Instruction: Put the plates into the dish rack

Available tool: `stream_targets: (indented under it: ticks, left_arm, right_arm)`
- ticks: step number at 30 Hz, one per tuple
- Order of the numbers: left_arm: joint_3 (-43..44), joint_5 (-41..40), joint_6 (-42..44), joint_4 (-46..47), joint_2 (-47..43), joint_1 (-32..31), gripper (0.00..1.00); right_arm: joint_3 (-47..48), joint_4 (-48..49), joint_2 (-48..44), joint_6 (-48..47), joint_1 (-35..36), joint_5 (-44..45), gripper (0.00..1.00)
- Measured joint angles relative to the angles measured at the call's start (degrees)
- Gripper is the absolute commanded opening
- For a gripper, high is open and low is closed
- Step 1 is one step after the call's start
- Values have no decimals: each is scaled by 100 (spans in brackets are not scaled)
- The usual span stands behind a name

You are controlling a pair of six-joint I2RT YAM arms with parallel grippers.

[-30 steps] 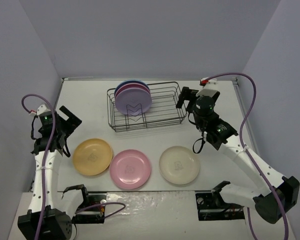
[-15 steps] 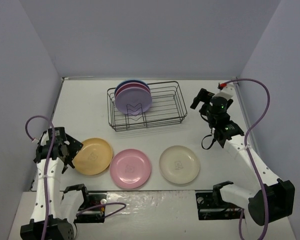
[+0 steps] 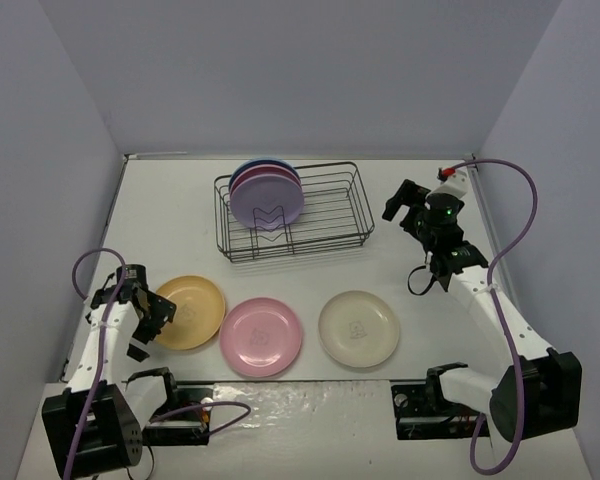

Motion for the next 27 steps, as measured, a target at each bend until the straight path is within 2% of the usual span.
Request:
stream_targets:
  ticks: [11, 19, 22, 26, 27]
  left_arm:
    - [-190, -33, -56, 883, 806, 81, 62]
    - [-307, -80, -248, 1282, 741, 197, 43]
    - [-416, -171, -408, 1290, 585, 224, 26]
    - [-541, -191, -624, 1325, 331, 243, 9]
    - [-566, -170, -678, 1337, 270, 242, 2]
  right_arm:
    - [-34, 2, -193, 0, -10, 15, 100]
    - [-67, 0, -233, 4, -10, 107, 100]
    - [-67, 0, -233, 4, -13, 126, 100]
    - [-67, -12, -244, 4, -14, 194, 100]
    - [-67, -20, -256, 4, -14, 215, 100]
